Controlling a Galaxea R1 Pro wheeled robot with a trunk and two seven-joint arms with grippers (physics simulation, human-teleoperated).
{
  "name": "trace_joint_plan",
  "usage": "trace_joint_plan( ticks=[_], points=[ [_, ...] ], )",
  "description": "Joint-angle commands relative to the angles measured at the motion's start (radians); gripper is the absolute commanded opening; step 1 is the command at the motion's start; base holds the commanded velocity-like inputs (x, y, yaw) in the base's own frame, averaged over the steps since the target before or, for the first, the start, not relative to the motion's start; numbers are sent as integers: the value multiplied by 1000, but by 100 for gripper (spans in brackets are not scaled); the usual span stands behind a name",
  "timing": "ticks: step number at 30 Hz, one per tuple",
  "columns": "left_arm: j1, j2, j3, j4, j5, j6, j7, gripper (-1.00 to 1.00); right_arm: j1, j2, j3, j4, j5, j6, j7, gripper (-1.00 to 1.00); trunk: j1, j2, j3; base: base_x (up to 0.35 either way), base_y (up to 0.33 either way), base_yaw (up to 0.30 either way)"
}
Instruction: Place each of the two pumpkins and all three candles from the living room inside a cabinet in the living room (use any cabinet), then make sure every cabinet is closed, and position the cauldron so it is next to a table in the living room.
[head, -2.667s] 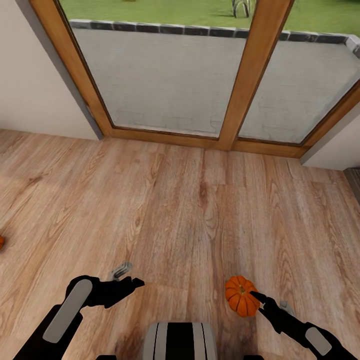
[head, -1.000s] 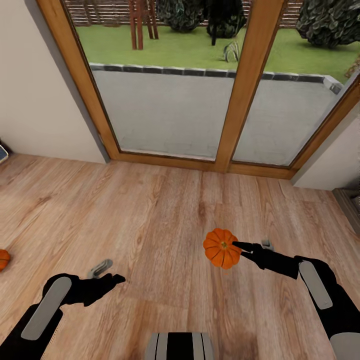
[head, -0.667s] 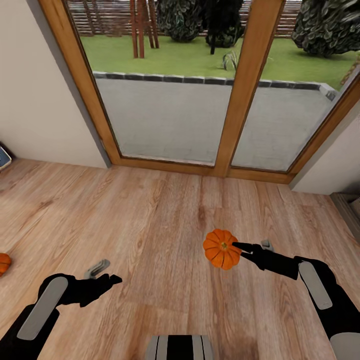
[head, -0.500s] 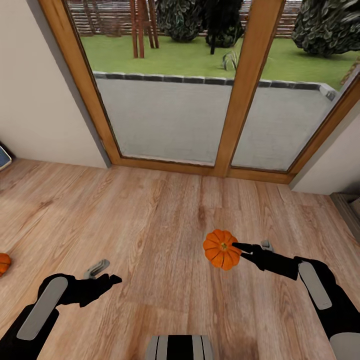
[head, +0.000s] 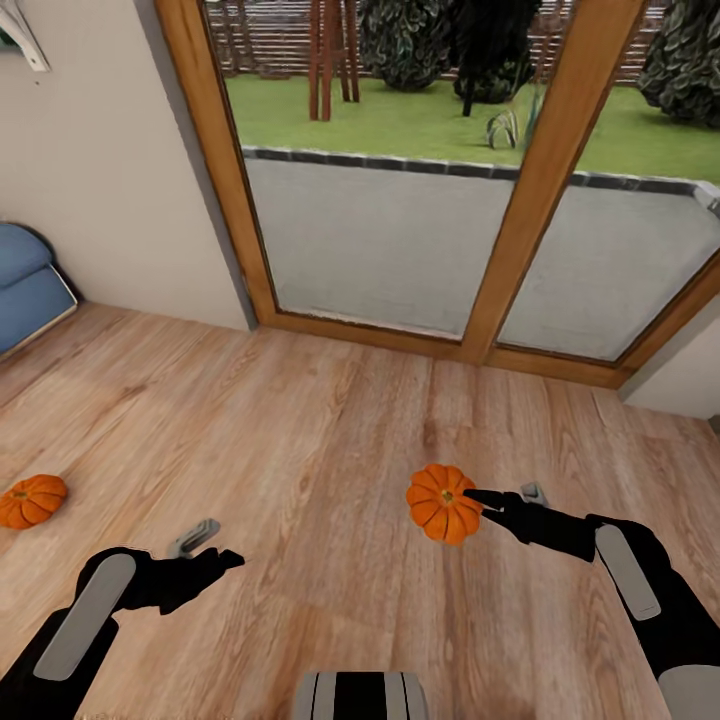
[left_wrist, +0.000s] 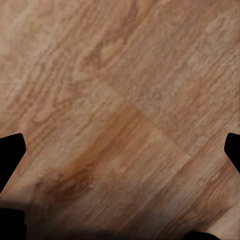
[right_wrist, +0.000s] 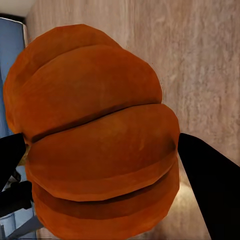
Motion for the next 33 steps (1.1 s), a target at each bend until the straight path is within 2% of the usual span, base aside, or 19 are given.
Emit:
trace_joint_plan(
  ticks=[1,9,14,33],
  points=[
    [-1,0,-2,0,10,0,10,100,0,0,-3,0,-2,6,7,-100,0,0,0,0,0,247],
    [-1,2,-1,-1,16,0,10,100,0,0,-1,14,0,3,5,-100,0,0,6,0,0,247],
    [-1,2,-2,0,16,0,10,100,0,0,15,15,-1,0,-30,-100,0,0,10,11,0,247],
    [-1,1,-2,0,11,0,10,100,0,6,21,26,0,0,-38,-100,0,0,26,104,-4,247]
  ],
)
